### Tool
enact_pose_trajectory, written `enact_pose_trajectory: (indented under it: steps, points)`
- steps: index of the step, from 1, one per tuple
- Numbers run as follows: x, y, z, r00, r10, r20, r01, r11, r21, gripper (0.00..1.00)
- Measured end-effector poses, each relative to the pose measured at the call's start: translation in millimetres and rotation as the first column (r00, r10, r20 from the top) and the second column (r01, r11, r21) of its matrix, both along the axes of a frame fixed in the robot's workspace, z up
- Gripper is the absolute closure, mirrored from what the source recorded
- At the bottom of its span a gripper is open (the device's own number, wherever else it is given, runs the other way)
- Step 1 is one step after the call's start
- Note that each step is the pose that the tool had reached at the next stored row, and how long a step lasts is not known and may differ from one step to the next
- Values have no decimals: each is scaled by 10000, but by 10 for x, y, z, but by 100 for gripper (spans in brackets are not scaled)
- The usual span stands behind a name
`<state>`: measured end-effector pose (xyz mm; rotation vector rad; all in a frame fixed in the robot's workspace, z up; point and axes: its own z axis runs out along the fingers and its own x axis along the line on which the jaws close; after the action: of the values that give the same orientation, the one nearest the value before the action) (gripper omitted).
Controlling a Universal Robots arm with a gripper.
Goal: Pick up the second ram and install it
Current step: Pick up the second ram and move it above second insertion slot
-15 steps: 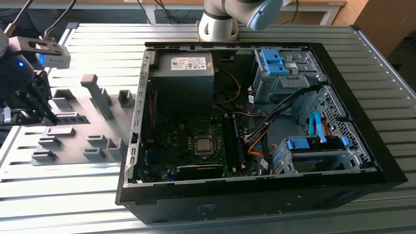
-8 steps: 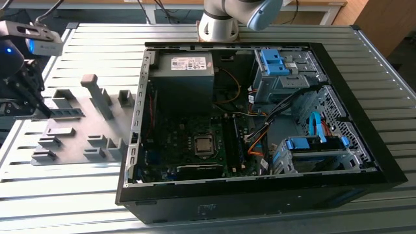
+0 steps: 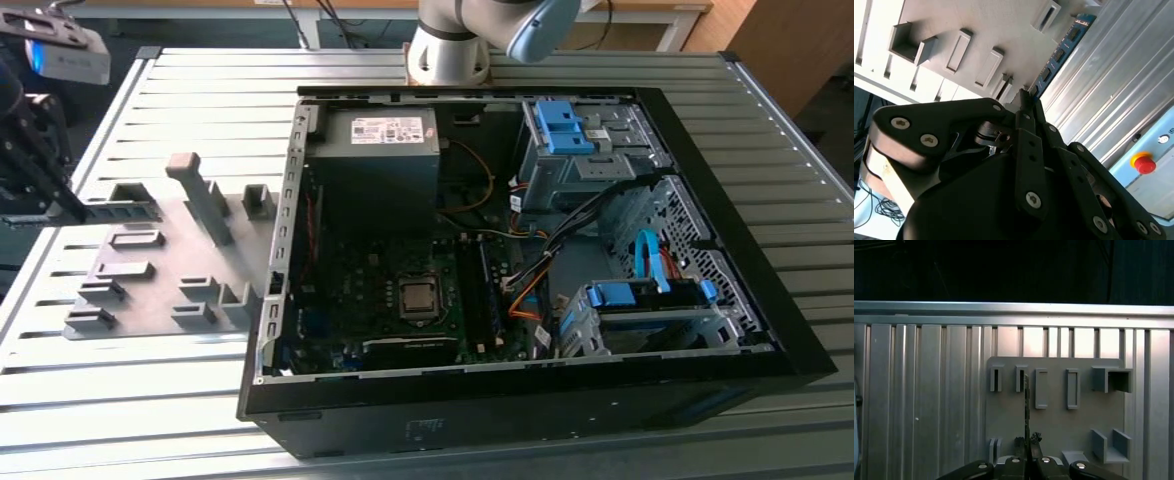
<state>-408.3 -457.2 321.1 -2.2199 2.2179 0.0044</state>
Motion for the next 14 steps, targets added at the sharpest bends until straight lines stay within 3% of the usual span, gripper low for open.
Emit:
enact_pose_trajectory:
  steps: [14]
  points:
    - [0, 0, 485, 10000, 0, 1, 0, 10000, 1, 86]
